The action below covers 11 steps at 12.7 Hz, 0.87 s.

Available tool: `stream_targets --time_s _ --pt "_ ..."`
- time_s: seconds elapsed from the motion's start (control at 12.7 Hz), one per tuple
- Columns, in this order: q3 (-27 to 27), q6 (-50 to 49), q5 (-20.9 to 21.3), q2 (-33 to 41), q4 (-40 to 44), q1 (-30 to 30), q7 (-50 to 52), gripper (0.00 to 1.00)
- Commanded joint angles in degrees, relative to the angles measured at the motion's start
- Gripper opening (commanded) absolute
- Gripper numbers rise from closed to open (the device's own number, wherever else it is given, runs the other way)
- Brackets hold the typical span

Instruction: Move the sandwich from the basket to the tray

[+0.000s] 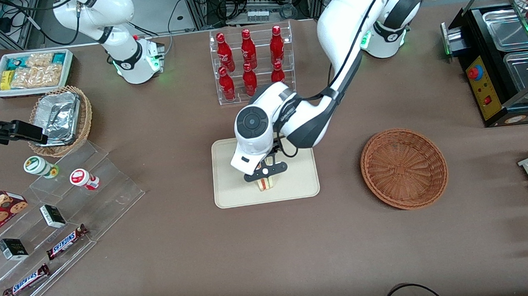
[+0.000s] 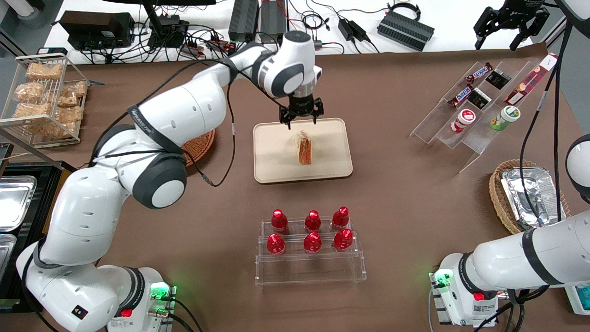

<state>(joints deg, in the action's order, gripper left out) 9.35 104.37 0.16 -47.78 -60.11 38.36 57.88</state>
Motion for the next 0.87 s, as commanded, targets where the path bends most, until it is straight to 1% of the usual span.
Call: stream_targets --time_s 0.0,0.16,0.32,0.39,0.79 --pt "0.0 -2.7 -1.6 2.9 -0.4 -1.2 -3.5 1.0" --pt "-0.3 -4.4 -1.5 4.9 -0.7 -3.6 -12.2 1.0" --pt "-1.5 -7.8 -1.1 7.1 -1.5 -4.1 -15.0 1.0" --pt "-2.0 -9.2 -1.1 8.9 -3.4 -6.4 -18.0 1.0" --pt "-2.1 -2.3 -1.1 25.1 -25.8 -16.1 -36.6 1.0"
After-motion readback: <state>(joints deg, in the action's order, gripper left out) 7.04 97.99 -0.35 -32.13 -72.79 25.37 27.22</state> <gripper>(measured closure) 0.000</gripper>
